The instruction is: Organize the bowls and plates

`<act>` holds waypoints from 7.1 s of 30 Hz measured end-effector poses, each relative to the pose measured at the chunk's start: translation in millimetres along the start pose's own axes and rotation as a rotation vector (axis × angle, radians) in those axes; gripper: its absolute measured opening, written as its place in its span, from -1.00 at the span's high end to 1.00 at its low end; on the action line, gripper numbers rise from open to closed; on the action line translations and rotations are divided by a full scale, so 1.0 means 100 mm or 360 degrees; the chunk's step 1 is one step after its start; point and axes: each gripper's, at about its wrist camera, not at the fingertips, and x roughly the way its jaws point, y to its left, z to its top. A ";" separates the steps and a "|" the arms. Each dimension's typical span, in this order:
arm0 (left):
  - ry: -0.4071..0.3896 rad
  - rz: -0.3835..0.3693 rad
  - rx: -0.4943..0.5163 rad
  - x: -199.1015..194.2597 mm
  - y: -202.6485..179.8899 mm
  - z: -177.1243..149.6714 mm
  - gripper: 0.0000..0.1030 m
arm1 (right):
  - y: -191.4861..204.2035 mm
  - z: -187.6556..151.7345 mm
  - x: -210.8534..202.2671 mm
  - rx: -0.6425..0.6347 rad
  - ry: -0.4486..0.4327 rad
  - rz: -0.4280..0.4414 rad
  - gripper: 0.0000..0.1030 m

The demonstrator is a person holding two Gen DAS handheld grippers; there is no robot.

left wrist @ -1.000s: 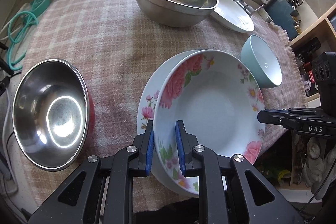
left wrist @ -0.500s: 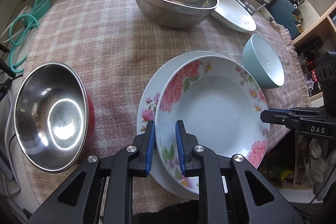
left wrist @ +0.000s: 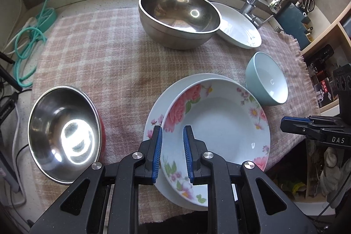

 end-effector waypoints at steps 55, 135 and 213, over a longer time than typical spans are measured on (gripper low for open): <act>0.0482 -0.0050 0.0273 1.69 -0.87 2.70 0.64 | -1.68 1.77 0.44 0.0525 -0.0165 0.0124 0.57; 0.0109 -0.0151 0.0085 -0.32 -0.25 1.09 0.65 | -0.12 0.24 -0.30 0.0378 -0.0114 0.0386 0.80; 0.0344 -0.0149 -0.0050 0.31 0.02 0.18 0.65 | 0.09 -0.13 0.45 0.0251 0.0242 0.0125 0.26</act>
